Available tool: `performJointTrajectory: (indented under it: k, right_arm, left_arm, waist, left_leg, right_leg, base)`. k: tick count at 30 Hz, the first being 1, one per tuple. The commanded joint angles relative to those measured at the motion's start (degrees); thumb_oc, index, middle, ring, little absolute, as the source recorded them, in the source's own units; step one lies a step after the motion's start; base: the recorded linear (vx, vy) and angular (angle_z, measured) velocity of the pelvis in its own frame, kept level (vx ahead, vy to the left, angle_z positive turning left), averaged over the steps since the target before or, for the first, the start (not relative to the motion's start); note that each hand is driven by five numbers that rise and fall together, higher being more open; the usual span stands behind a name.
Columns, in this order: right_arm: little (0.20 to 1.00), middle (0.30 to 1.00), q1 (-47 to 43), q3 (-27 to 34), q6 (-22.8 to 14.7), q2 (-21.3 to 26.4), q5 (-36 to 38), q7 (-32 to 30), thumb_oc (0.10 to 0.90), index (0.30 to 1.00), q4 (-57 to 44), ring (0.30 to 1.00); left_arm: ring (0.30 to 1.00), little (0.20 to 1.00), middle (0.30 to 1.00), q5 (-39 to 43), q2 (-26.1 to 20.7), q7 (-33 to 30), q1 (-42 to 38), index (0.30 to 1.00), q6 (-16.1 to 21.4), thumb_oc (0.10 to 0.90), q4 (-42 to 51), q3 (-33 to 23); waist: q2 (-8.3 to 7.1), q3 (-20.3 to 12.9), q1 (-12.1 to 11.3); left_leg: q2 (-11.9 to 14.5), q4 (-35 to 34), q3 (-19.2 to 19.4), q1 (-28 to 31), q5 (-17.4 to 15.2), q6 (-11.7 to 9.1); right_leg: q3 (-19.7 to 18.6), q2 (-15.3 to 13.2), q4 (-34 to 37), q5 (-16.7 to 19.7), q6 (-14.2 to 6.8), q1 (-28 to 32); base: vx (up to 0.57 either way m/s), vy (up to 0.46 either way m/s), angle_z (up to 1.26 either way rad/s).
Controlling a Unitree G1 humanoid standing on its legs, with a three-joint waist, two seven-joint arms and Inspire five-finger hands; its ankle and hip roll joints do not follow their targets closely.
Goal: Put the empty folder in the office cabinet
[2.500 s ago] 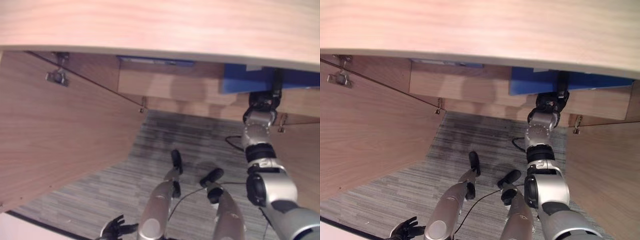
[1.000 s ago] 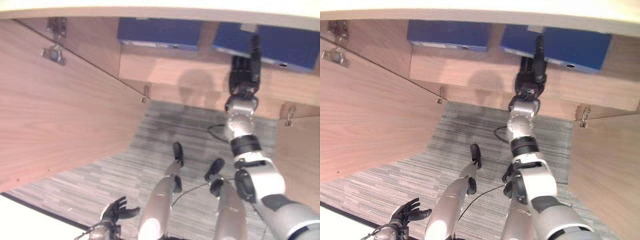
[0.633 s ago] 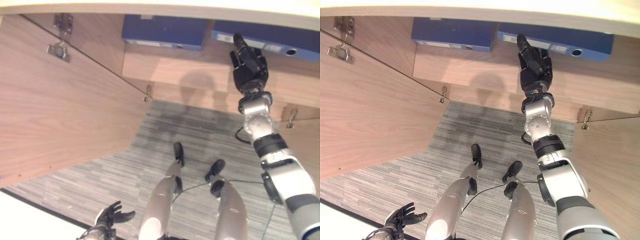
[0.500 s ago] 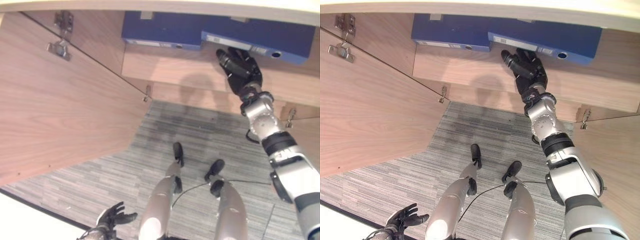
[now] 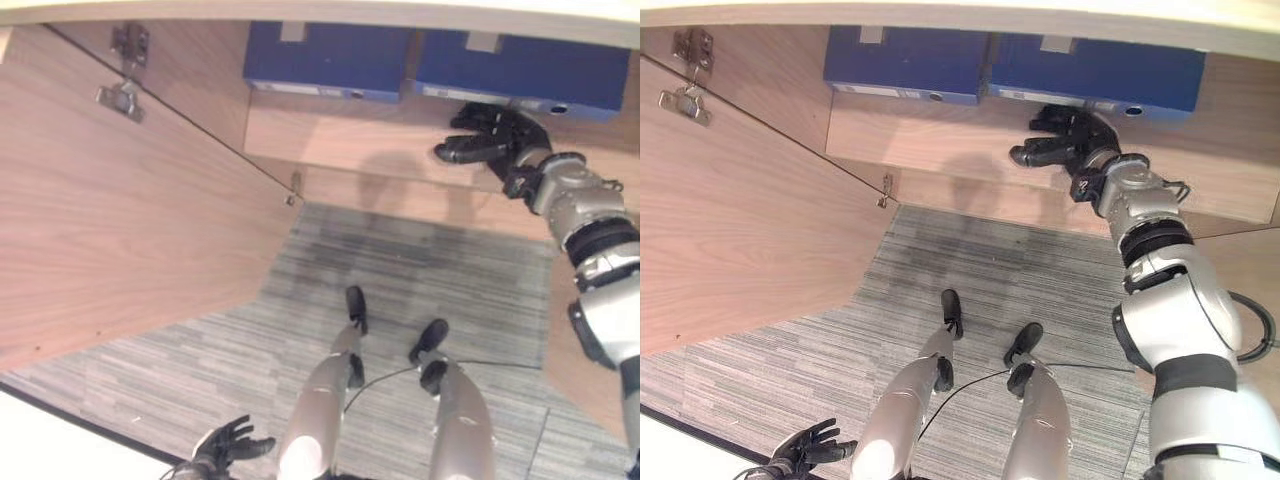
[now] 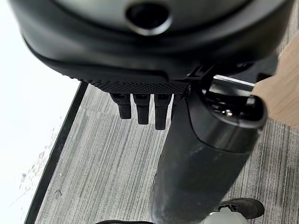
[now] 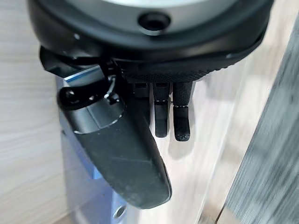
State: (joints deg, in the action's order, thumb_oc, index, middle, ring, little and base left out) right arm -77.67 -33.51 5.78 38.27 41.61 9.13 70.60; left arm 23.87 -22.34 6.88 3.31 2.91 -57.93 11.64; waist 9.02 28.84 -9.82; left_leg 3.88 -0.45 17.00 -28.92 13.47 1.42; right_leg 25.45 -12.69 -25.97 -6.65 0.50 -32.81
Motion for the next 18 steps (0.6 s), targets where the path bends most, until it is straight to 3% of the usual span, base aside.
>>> performJointTrajectory:
  k: [1,10,12,15,18]
  right_arm:
    - [0.900,0.900,-4.08,-7.07,-1.45,2.14,-13.54,-4.03,0.800,0.900,3.61,0.900]
    - [0.900,0.900,-6.84,-7.42,-2.00,2.88,-14.25,-5.67,0.800,0.900,4.37,0.900]
    - [0.900,0.900,-7.79,-10.14,-1.12,2.98,-19.63,-5.32,0.800,0.900,6.24,0.900]
    - [0.900,0.900,-7.60,-10.37,-1.06,3.10,-20.62,-5.10,0.800,0.900,6.25,0.900]
    - [0.900,0.900,-5.43,-13.45,0.19,3.44,-23.82,-0.51,0.800,0.900,3.95,0.900]
  left_arm:
    - [0.900,0.900,0.900,-1.46,-6.39,-2.19,3.81,0.900,-0.31,0.800,-5.45,1.54]
    - [0.900,0.900,0.900,-0.85,-6.44,-3.56,3.28,0.900,0.76,0.800,-4.68,1.14]
    - [0.900,0.900,0.900,-0.67,-6.47,-3.87,2.93,0.900,0.98,0.800,-4.32,1.04]
    - [0.900,0.900,0.900,-0.48,-6.27,-3.98,2.84,0.900,1.11,0.800,-4.15,0.98]
    - [0.900,0.900,0.900,-0.89,-6.69,-3.31,3.02,0.900,1.06,0.800,-2.91,0.98]
  waist:
    - [-3.87,-0.94,-1.12]
    - [-3.88,-1.12,-1.44]
    - [-3.85,-1.26,-1.61]
    - [-3.84,-1.20,-1.64]
    - [-4.13,-1.38,-1.64]
  left_leg:
    - [0.47,-0.23,4.75,5.78,-7.40,-6.40]
    - [0.14,-1.49,4.54,5.58,-6.67,-6.39]
    - [-0.12,-2.01,4.34,5.40,-6.33,-6.37]
    - [-0.18,-2.11,4.31,5.38,-6.27,-6.30]
    - [-0.38,-2.12,4.51,5.56,-6.31,-6.33]
  right_leg:
    - [5.84,0.62,21.89,14.13,-7.37,5.41]
    - [5.72,1.16,23.15,14.92,-7.75,5.15]
    - [5.74,1.39,23.76,15.26,-7.83,4.92]
    - [5.72,1.41,23.96,15.47,-7.89,4.86]
    - [5.84,1.49,24.35,15.76,-8.02,5.02]
  base:
    - [-0.01,0.016,-0.04]
    - [0.00,-0.001,-0.03]
    - [0.00,0.000,0.00]
    - [0.00,0.000,0.00]
    - [-0.02,0.037,-0.01]
